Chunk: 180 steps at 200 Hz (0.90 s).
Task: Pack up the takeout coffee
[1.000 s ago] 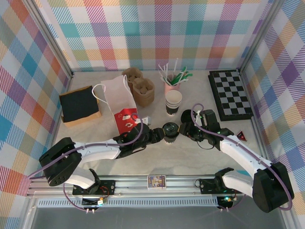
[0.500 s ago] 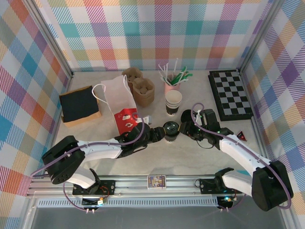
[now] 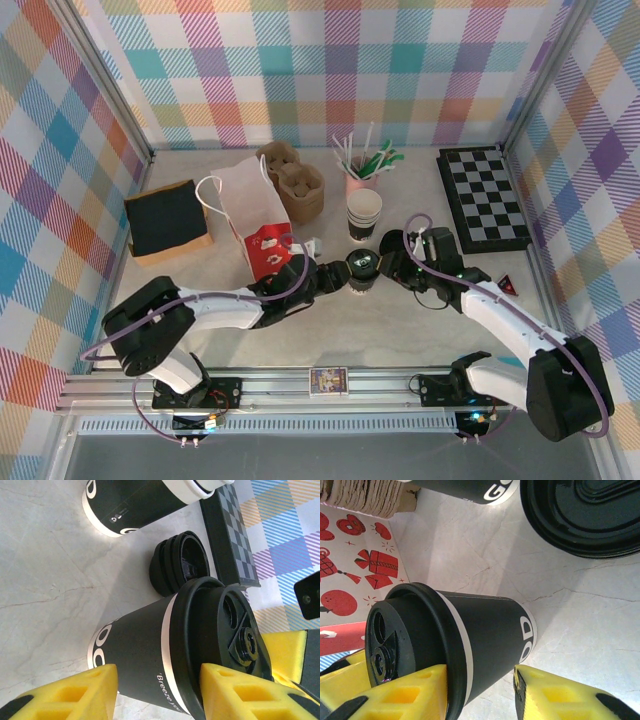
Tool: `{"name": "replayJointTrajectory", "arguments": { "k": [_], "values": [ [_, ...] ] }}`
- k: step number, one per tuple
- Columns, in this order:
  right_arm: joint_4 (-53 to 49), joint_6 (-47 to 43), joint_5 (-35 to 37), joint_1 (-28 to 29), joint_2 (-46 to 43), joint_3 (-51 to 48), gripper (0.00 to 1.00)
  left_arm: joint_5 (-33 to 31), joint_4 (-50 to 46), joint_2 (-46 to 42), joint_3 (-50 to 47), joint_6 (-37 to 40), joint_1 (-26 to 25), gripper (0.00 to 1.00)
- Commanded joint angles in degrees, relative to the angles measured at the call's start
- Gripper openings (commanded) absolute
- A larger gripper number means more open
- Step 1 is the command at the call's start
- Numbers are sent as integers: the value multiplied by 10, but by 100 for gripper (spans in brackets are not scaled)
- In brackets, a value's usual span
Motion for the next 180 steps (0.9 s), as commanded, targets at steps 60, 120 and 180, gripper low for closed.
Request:
{"name": "replayJointTrajectory", "arguments": {
  "k": [60, 120, 180],
  "values": [
    [-79, -22, 14, -19, -3, 7, 40, 54, -33, 61, 24, 2, -5, 47],
    [-99, -42, 9, -37, 8, 37, 42, 55, -33, 58, 34, 0, -11, 50],
    [-137, -55, 19, -44, -12, 71, 54, 35, -91, 5, 44, 18, -11, 65]
  ]
}}
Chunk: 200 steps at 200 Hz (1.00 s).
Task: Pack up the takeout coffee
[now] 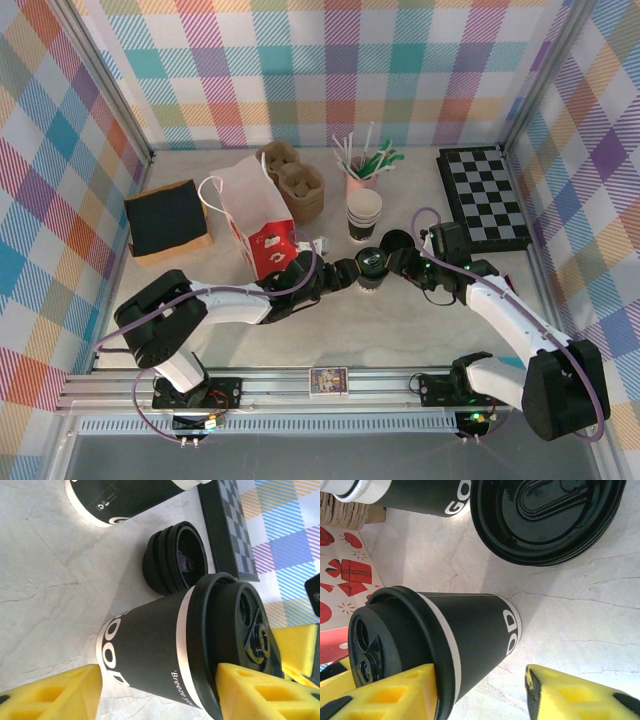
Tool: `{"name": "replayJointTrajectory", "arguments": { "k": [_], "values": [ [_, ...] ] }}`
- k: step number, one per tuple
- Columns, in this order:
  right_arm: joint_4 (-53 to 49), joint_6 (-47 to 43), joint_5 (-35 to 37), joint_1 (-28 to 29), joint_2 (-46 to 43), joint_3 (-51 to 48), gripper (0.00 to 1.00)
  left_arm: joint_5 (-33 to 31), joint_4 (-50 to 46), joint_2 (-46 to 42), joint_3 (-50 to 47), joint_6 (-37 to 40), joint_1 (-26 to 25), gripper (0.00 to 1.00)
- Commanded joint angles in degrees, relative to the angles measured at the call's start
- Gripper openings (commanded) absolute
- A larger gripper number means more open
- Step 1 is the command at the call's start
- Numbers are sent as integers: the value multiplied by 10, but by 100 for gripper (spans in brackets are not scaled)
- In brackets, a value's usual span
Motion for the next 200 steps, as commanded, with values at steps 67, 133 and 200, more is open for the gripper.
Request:
{"name": "replayJointTrajectory", "arguments": {
  "k": [67, 133, 200],
  "values": [
    [-92, -39, 32, -2, -52, 59, 61, -11, -152, -80, 28, 46, -10, 72],
    [-103, -76, 7, -2, -67, 86, 65, -11, -228, -145, 66, 62, -11, 72],
    [-179, -145, 0, 18, -58, 239, 66, -169, -574, -316, 147, 112, -95, 72]
  ]
}}
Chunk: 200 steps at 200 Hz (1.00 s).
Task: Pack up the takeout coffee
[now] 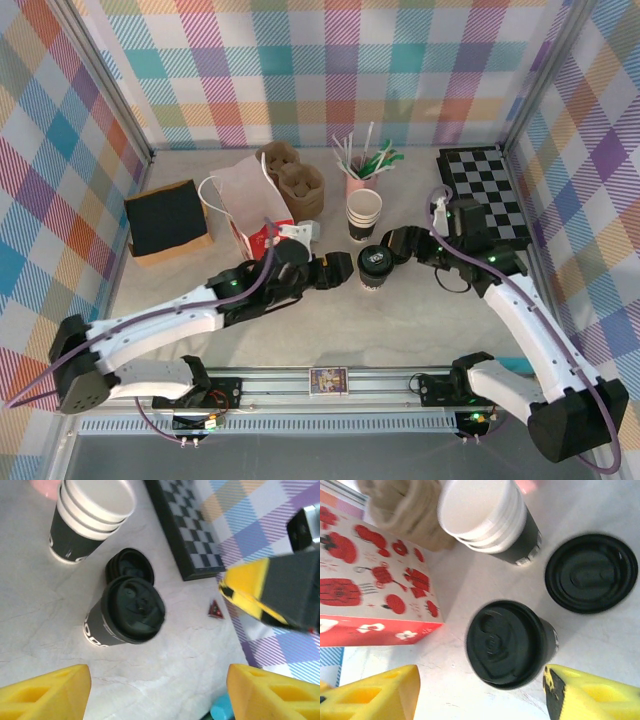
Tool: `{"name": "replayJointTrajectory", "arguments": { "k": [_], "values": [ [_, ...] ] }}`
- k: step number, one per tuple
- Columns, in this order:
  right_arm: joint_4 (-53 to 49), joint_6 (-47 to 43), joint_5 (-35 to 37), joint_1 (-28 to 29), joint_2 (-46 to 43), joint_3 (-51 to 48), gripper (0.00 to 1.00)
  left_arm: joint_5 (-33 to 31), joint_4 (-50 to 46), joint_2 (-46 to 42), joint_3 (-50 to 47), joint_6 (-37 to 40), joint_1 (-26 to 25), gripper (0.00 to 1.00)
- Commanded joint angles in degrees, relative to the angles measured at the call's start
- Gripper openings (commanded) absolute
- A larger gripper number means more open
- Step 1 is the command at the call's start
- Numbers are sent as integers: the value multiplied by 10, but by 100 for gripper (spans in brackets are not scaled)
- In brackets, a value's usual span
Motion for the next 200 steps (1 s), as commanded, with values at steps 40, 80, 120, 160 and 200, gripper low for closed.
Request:
{"name": "replayJointTrajectory", "arguments": {
  "k": [40, 80, 120, 160, 200],
  "values": [
    [-29, -53, -5, 70, 111, 165, 66, -141, -243, -186, -53, 19, -9, 72],
    [-7, -34, 17, 133, 239, 271, 63, -216, -357, -311, -20, 16, -4, 73],
    [12, -9, -2, 167, 358, 355, 53, -259, -482, -316, 62, -8, 0, 72],
    [12, 1, -9, 200, 441, 421, 47, -310, -527, -245, 159, 27, 18, 77],
    [17, 10, -7, 235, 468, 432, 44, -210, -503, -191, 193, 83, 153, 79]
  ]
}}
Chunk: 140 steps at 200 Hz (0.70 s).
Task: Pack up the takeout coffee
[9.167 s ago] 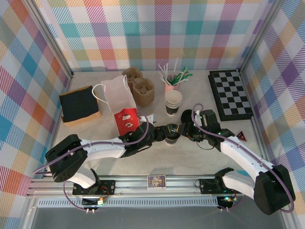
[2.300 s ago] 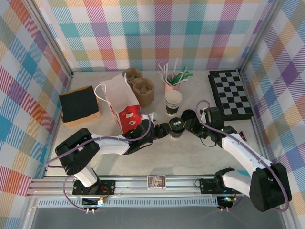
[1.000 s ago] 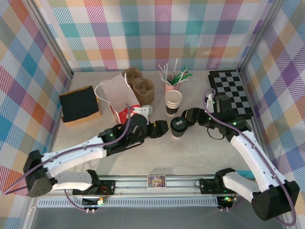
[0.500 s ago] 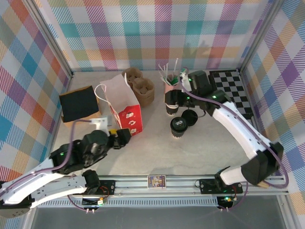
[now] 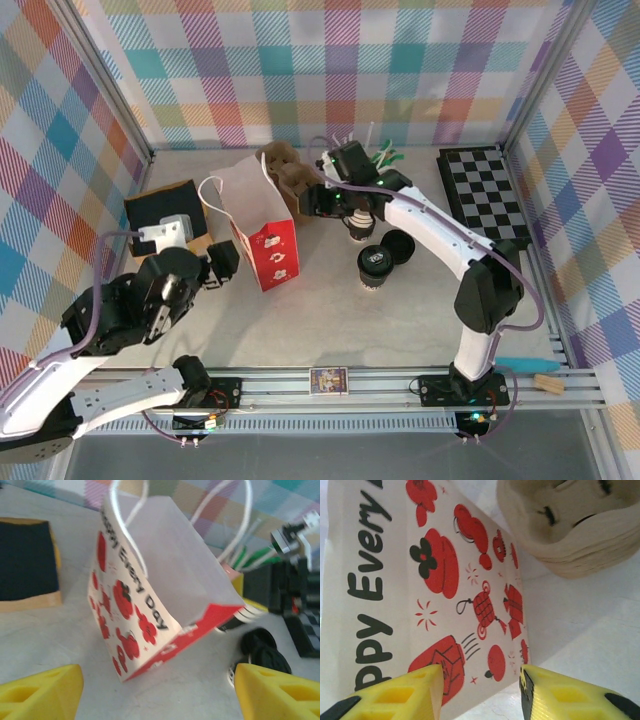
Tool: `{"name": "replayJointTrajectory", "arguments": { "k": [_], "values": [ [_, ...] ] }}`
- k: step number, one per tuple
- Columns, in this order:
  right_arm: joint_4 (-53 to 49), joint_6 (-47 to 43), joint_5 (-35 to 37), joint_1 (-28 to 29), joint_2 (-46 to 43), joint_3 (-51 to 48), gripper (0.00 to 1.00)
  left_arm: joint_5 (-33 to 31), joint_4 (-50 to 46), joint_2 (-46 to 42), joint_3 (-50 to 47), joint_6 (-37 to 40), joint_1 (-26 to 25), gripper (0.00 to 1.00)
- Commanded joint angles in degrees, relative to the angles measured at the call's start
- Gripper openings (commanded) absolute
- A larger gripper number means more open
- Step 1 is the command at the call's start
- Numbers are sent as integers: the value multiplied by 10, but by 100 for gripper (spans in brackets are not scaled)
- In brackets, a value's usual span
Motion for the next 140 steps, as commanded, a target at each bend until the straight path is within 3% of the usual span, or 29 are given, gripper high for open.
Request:
{"name": "replayJointTrajectory", "arguments": {
  "k": [1, 25, 67, 140],
  "values": [
    [8, 11, -9, 20, 3, 16, 44, 60, -9, 23, 13, 48, 76, 79],
    [20, 20, 0, 45, -5, 2, 43, 156, 17, 59, 6, 72, 168, 79],
    [43, 37, -10, 74, -6, -14, 43, 248, 66, 105, 1, 106, 283, 78],
    [-30, -32, 81, 64, -16, 29, 48, 262, 78, 170, 24, 155, 349, 75]
  ]
}}
